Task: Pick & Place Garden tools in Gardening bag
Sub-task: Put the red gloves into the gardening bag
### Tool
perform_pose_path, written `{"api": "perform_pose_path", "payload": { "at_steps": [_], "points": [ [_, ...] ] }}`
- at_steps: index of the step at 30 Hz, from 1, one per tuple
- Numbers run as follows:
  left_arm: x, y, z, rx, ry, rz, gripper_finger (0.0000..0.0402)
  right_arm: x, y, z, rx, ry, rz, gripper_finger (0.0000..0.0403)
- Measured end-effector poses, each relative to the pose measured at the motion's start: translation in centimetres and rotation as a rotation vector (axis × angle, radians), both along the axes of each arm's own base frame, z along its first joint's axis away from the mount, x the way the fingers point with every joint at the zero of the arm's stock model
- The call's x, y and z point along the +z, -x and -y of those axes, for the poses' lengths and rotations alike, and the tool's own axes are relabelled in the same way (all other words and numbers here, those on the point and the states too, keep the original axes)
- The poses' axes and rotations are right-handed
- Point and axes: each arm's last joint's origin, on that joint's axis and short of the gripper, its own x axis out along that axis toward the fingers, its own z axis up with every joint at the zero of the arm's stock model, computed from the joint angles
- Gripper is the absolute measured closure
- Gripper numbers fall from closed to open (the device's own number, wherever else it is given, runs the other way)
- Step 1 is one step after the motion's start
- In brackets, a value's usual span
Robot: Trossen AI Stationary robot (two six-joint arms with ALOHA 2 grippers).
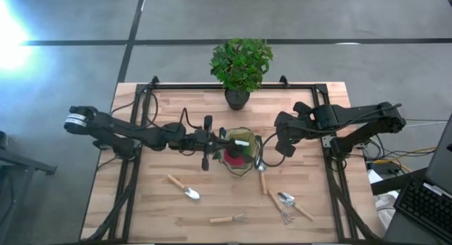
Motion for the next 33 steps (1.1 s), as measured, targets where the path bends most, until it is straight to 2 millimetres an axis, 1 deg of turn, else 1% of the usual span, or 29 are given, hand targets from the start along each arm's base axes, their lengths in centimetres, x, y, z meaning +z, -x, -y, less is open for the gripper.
{"api": "perform_pose_path", "payload": {
  "at_steps": [10,20,26,33],
  "points": [
    [-1.8,-1.5,-0.1,0.010,0.004,-0.050,0.0401,0.0,0.0,0.0,-0.001,0.001,0.000,0.0394],
    [-2.0,-1.6,-0.2,0.025,-0.010,-0.051,0.0401,0.0,0.0,0.0,0.004,0.003,-0.002,0.0394],
    [-3.5,-2.2,-0.2,0.026,-0.024,-0.103,0.0401,0.0,0.0,0.0,0.004,0.006,-0.002,0.0394],
    [-5.0,-2.9,-0.2,0.044,-0.078,-0.149,0.0401,0.0,0.0,0.0,0.004,0.007,-0.001,0.0394]
  ]
}}
